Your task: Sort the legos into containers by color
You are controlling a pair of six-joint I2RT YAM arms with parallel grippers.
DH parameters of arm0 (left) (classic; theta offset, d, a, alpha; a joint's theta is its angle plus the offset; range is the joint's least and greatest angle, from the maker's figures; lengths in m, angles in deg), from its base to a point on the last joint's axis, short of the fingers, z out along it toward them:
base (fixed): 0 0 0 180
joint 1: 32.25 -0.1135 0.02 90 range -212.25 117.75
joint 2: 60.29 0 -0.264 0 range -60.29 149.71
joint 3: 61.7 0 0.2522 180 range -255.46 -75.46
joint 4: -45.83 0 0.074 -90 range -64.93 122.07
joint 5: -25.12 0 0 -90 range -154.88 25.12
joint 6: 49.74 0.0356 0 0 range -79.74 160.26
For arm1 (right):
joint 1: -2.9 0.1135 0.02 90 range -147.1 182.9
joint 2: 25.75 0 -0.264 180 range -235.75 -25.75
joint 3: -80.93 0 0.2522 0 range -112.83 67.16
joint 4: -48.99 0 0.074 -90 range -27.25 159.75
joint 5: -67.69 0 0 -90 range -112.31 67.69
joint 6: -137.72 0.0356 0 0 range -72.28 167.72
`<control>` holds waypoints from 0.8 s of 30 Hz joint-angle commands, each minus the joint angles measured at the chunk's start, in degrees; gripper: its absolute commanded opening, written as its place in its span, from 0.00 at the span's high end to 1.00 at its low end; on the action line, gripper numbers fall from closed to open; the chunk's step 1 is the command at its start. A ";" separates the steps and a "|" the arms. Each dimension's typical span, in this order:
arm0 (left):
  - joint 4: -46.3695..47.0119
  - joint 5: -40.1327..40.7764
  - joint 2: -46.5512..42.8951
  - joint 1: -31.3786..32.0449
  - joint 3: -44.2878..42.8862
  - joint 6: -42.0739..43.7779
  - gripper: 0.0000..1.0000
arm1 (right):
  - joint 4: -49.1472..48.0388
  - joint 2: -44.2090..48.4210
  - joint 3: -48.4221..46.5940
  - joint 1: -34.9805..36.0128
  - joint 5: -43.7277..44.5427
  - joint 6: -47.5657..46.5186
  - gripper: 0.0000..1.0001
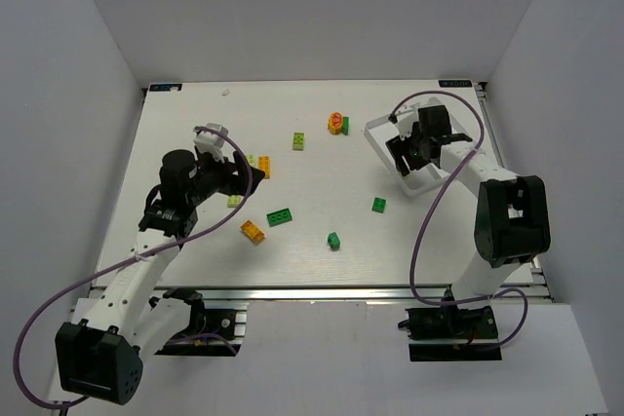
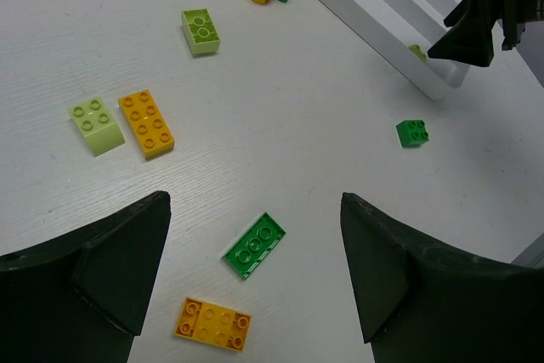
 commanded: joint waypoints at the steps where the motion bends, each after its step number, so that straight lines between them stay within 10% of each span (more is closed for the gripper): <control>1: -0.44 1.25 0.57 -0.10 -1.28 0.67 0.10 | 0.58 2.14 -2.82 -0.79 -1.88 0.26 0.30; 5: -3.77 5.89 3.47 -0.10 -2.68 0.50 0.11 | 2.51 7.85 -2.91 -1.23 -9.13 1.49 0.34; 11: -9.83 12.67 12.52 -0.10 -6.02 0.41 0.54 | 3.93 24.63 5.25 -0.70 -35.23 0.52 0.94; 16: -13.97 19.88 18.15 -0.10 -8.66 -0.20 0.44 | 3.13 31.41 11.23 -1.06 -37.13 -0.88 0.47; 24: -20.04 28.59 28.59 0.42 -11.56 -0.29 0.23 | 4.45 31.68 12.38 -1.14 -34.31 -2.47 0.41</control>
